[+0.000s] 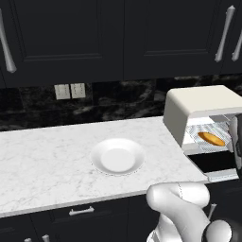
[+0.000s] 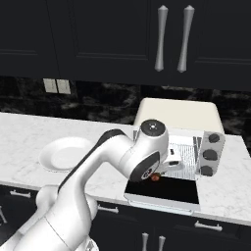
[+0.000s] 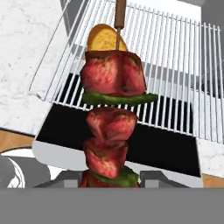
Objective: Pick up the kebab skewer and baguette bread, and place them inside the toaster oven. Close the toaster oven door and start by setting the timer.
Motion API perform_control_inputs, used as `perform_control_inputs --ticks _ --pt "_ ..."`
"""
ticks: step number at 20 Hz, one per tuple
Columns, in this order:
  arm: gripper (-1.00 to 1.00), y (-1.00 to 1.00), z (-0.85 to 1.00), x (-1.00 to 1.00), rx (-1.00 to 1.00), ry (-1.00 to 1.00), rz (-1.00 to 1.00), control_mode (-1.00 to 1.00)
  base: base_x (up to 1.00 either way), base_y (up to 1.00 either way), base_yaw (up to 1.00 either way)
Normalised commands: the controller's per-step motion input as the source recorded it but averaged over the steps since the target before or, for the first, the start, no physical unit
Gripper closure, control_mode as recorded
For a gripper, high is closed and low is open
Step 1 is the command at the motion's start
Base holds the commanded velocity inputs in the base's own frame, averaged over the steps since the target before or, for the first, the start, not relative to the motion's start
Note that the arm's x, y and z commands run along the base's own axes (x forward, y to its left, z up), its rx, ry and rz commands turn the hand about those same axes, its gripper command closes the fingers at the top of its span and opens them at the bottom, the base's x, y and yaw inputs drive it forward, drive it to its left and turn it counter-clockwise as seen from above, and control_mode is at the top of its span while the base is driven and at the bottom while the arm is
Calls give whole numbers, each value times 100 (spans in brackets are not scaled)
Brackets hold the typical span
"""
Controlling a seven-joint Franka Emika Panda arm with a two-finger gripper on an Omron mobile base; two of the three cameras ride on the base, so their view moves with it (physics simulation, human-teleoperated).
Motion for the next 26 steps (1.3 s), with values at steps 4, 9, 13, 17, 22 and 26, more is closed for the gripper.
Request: perform_control_inputs --ticks 4,9,13,17,22,26 --pt "100 -67 13 36 -18 22 17 -100 0 0 0" --pt "100 -5 -20 43 -12 1 22 -100 0 0 0" --pt "100 -17 -27 17 0 -6 14 -100 0 0 0" --pt "100 -39 -26 16 0 -1 5 -100 0 0 0" --pt "100 -30 -4 31 0 0 0 -100 0 0 0" --pt "100 -3 -9 20 0 0 0 -100 0 0 0"
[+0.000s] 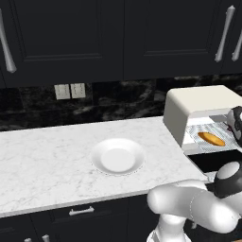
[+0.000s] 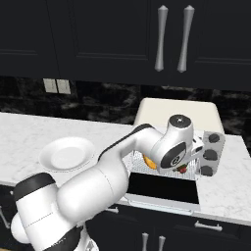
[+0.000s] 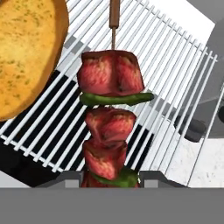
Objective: Pick up the kebab skewer and baguette bread, and place them inside the toaster oven. Close the toaster oven door and start by setting the timer.
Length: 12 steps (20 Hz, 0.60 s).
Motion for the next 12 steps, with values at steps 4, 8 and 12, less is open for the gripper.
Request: perform_control_inputs --ticks 4,8,12 --pt "100 0 -28 12 0 0 0 -100 0 0 0" --pt "100 0 -11 35 0 0 0 -100 0 0 0" --pt "100 -8 0 22 0 0 0 -100 0 0 0"
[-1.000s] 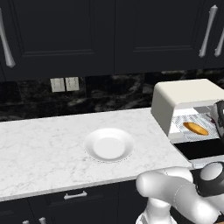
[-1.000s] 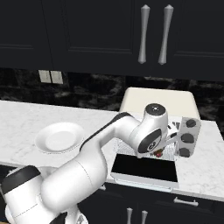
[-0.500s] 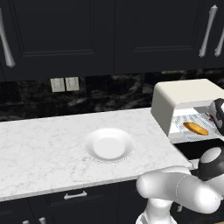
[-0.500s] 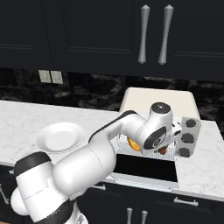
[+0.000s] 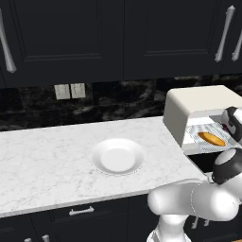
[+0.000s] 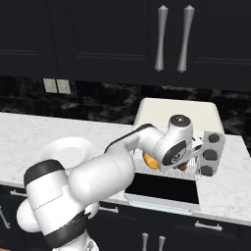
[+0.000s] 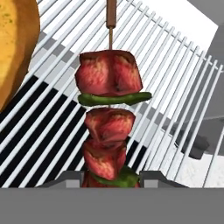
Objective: Pick up the kebab skewer and baguette bread, and place them inside the toaster oven. Close the toaster oven door and start by setting the timer.
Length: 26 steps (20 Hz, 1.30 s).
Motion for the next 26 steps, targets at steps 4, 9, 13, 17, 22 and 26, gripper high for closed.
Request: perform_control_inputs --ticks 4,9,13,17,22,26 --pt "100 0 -4 8 0 0 0 -100 0 0 0" --pt "100 0 -14 4 2 0 0 -100 0 0 0" --pt "100 0 -19 4 2 0 0 -100 0 0 0" --pt "100 0 -17 2 0 0 0 -100 0 0 0" --pt "-100 0 -23 -5 0 0 0 -100 0 0 0" --pt "-100 0 -7 -10 0 0 0 -100 0 0 0"
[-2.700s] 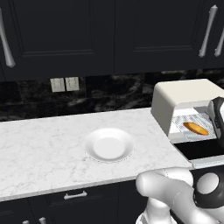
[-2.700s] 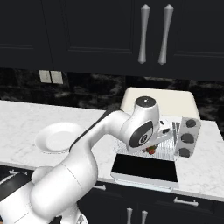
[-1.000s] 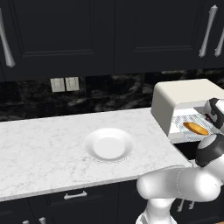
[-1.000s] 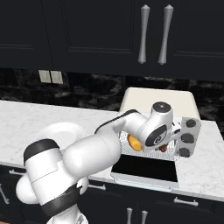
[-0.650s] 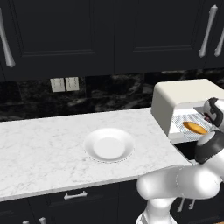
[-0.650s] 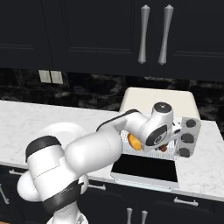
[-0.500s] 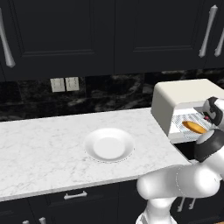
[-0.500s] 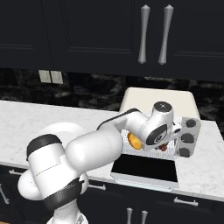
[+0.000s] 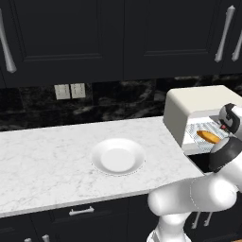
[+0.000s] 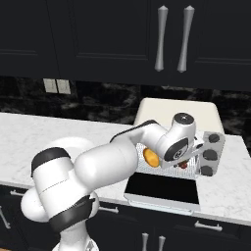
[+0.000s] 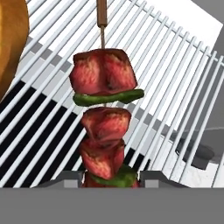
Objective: Pick up the kebab skewer and baguette bread, and place them inside the toaster oven. Close the toaster oven door and start by setting the timer.
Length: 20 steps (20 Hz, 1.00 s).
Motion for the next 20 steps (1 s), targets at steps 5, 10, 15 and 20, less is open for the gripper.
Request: perform_control_inputs --ticks 5,10,15,20 --pt "-100 0 18 0 6 0 -1 -100 0 0 0" --pt "-100 10 34 -2 10 0 -7 -100 0 0 0" --pt "-100 -9 71 -80 1 0 -12 -100 0 0 0" --pt "-100 4 -4 -100 0 0 -47 -100 0 0 0"
